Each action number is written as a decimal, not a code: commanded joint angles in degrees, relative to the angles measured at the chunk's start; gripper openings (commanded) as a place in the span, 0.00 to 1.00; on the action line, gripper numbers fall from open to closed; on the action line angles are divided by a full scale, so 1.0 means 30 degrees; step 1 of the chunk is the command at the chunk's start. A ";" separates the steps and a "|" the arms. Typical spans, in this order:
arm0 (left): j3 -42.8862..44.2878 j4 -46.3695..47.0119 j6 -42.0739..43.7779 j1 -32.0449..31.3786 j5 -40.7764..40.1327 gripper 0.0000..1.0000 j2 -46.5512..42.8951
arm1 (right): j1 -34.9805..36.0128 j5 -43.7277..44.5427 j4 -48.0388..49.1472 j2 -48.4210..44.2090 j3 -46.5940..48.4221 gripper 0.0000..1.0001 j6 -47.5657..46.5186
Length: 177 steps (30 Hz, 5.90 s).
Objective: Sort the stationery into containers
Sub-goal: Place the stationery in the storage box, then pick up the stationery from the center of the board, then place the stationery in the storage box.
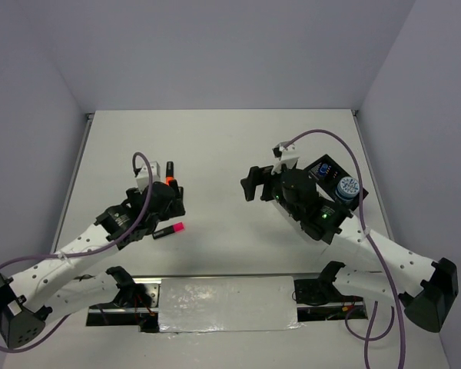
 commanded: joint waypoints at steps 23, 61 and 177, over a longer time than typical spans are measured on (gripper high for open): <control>-0.6688 0.8597 0.3128 0.4191 0.6901 0.96 0.4514 | 0.0216 -0.4760 0.0876 -0.4609 -0.1987 1.00 -0.1384; -0.7011 0.5227 -0.1385 -0.0580 0.4733 0.59 0.6356 | 0.0187 -0.5638 0.0994 -0.4317 -0.1871 1.00 -0.1472; -0.1065 1.0763 0.2683 0.3487 0.2591 0.93 1.0806 | -0.3973 0.8016 -0.4427 -0.7068 -0.3276 0.95 0.3335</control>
